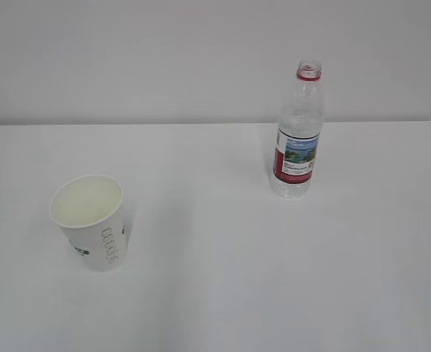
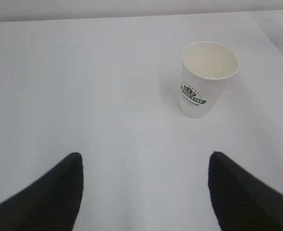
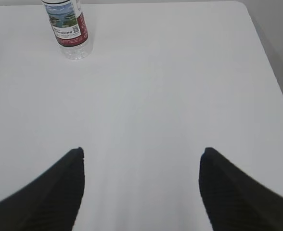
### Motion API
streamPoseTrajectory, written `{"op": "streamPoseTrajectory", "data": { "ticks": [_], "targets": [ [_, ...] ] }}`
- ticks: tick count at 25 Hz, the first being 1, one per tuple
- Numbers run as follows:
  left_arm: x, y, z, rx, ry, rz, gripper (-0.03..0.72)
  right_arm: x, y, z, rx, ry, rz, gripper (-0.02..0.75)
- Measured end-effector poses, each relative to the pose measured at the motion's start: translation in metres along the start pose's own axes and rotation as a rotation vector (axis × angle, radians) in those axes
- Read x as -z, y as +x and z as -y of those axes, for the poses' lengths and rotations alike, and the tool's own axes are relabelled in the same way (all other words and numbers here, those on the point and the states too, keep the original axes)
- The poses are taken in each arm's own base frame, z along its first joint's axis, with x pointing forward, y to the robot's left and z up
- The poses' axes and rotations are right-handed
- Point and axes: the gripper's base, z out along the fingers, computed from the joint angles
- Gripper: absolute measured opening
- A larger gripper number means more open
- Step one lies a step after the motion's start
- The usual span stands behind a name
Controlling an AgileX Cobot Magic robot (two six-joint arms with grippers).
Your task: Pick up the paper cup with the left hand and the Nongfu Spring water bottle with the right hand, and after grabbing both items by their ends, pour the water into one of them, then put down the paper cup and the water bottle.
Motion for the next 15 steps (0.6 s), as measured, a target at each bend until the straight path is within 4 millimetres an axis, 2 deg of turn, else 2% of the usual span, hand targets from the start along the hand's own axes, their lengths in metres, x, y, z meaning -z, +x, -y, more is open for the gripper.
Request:
{"op": "streamPoseTrajectory", "data": {
  "ticks": [15],
  "targets": [
    [0.0,0.0,0.0,0.0,0.0,0.0,0.587,0.0,0.0,0.0,0.0,0.0,0.0,0.556]
  ]
}}
